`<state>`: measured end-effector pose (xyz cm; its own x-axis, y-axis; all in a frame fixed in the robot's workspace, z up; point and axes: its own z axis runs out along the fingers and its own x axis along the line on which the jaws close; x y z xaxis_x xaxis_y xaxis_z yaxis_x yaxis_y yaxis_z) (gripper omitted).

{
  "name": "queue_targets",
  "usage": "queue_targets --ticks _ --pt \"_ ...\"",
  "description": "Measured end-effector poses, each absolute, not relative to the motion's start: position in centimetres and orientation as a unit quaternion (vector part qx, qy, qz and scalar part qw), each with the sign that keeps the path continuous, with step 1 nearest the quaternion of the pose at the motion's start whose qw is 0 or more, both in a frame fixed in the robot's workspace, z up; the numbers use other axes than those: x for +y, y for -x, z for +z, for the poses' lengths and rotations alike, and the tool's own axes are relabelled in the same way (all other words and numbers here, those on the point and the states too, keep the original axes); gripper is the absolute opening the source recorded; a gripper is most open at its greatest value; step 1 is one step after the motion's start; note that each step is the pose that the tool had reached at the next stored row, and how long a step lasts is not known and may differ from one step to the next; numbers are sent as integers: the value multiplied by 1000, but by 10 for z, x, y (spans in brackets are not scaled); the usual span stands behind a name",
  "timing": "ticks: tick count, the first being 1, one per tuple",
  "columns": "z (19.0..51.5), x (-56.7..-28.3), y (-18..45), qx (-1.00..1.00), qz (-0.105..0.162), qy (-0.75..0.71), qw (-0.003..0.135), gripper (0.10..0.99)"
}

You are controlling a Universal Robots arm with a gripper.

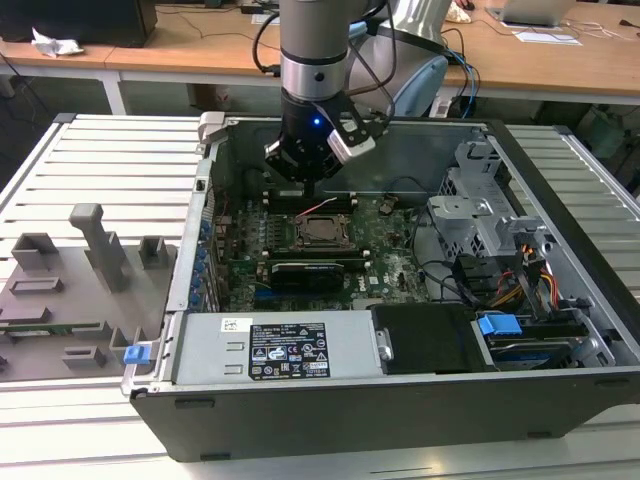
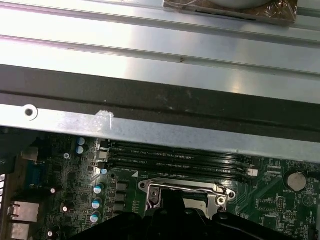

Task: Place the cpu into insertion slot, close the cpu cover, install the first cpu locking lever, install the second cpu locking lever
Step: 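Install the first cpu locking lever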

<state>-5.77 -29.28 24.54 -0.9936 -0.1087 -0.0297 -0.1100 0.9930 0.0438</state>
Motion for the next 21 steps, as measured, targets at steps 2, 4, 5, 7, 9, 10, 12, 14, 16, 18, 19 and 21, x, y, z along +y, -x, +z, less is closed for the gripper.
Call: queue_targets --ticks 2,4,5,7,9,10,12,14,16,18,19,21 --pt "245 -293 58 998 23 55 14 106" --pt "244 -293 58 998 23 55 14 106" --pt "244 -293 58 998 23 55 14 106" --pt "243 -293 57 998 23 55 14 106" --pt "242 -293 57 998 30 55 14 106" --pt "240 -293 55 998 29 55 14 106" --pt "238 -293 53 998 30 61 14 106" --pt "236 -293 52 997 30 75 13 106" --pt "235 -293 51 997 30 76 13 106" --pt "234 -293 50 997 30 76 13 106" --pt "234 -293 50 997 30 76 13 106" --pt "233 -293 48 997 30 76 13 106"
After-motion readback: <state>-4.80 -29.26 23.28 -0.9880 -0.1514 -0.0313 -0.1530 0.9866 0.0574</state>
